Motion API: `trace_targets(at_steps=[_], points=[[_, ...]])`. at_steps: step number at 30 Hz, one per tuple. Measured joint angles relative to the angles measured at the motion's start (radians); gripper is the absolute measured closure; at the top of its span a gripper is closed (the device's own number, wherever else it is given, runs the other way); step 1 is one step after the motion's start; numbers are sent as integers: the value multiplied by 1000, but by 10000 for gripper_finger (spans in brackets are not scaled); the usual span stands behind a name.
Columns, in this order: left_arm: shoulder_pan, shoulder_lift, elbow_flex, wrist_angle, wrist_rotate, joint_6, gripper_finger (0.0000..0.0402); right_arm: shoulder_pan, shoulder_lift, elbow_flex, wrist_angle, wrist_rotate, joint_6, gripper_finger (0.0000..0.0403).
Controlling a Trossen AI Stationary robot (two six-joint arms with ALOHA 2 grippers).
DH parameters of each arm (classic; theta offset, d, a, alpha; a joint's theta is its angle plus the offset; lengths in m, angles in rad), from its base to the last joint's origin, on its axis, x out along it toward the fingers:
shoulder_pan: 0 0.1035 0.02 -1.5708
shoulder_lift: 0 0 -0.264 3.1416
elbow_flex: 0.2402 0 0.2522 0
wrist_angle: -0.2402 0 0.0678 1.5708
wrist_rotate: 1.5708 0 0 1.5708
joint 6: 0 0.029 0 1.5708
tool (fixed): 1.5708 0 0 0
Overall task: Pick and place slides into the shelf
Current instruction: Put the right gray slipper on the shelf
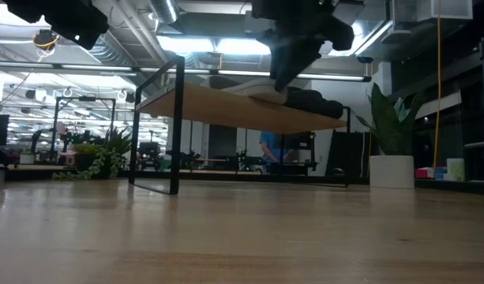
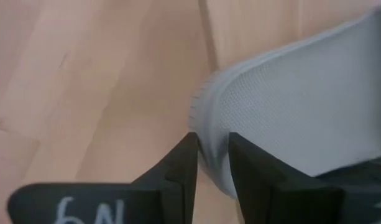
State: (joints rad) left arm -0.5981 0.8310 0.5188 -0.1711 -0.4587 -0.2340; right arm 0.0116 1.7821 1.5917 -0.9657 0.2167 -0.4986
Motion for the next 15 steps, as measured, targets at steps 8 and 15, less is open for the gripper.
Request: trace_targets(at_steps=[8,15], points=[[0,0,0,0,0,0,292,-1,1,51,4,7,1,311],[0,0,0,0,0,0,292,-1,1,57,-56,7,63,311]])
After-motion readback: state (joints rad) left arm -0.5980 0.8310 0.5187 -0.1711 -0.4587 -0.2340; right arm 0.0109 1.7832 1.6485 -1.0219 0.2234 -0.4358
